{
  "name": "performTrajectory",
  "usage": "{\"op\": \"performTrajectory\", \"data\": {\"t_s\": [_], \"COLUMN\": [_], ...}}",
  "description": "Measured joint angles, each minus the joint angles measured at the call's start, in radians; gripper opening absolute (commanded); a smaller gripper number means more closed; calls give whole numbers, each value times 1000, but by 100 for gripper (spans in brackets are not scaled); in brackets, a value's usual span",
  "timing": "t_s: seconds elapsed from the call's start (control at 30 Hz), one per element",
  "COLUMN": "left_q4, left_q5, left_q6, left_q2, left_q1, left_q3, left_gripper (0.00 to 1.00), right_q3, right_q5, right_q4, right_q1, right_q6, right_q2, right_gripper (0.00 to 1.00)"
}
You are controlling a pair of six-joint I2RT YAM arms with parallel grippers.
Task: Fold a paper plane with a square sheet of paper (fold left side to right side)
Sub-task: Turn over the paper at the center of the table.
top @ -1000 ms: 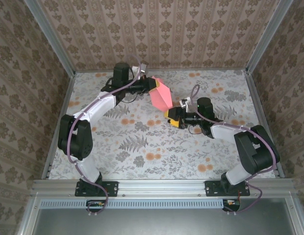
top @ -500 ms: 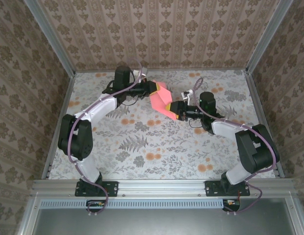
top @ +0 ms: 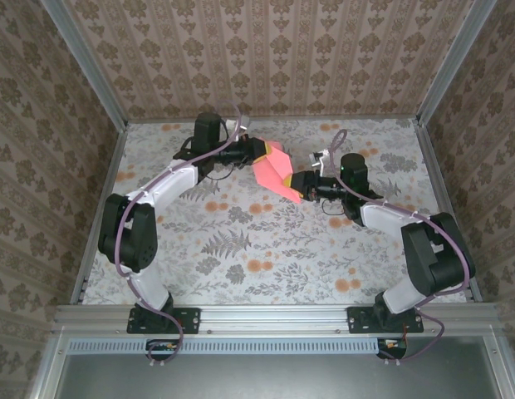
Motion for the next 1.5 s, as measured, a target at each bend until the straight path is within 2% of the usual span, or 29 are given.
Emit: {"op": "performTrajectory", "data": {"t_s": [0.13, 0.3, 0.43, 0.57, 0.67, 0.8, 0.93, 1.13, 1.33, 1.5], "left_q4": [-45, -175, -249, -281, -296, -320, -332, -353, -370, -371], "left_q5": [-7, -67, -132, -211, -278, -376, -465, -538, -559, -560], "left_q6": [34, 135, 200, 242, 258, 274, 282, 283, 282, 282], "left_q2": [-12, -84, -202, -317, -400, -488, -559, -628, -644, -645], "left_q1": [0, 17, 67, 109, 130, 151, 171, 206, 225, 226], "left_q3": [0, -19, -79, -142, -194, -248, -285, -322, -348, -357], "left_gripper": [46, 67, 77, 82, 85, 87, 90, 92, 92, 93], "right_q3": [13, 47, 119, 225, 316, 454, 570, 643, 683, 718], "right_q5": [7, 48, 136, 291, 467, 764, 1105, 1546, 1822, 1912], "right_q4": [-99, -300, -530, -760, -921, -1107, -1241, -1378, -1442, -1471], "right_q1": [-1, -1, 7, 50, 135, 293, 435, 564, 620, 654], "right_q6": [-64, -194, -335, -487, -599, -731, -829, -938, -1014, -1040], "right_q2": [-30, -73, -102, -114, -113, -77, 19, 199, 365, 478], "right_gripper": [15, 11, 10, 10, 10, 10, 10, 11, 12, 12]}}
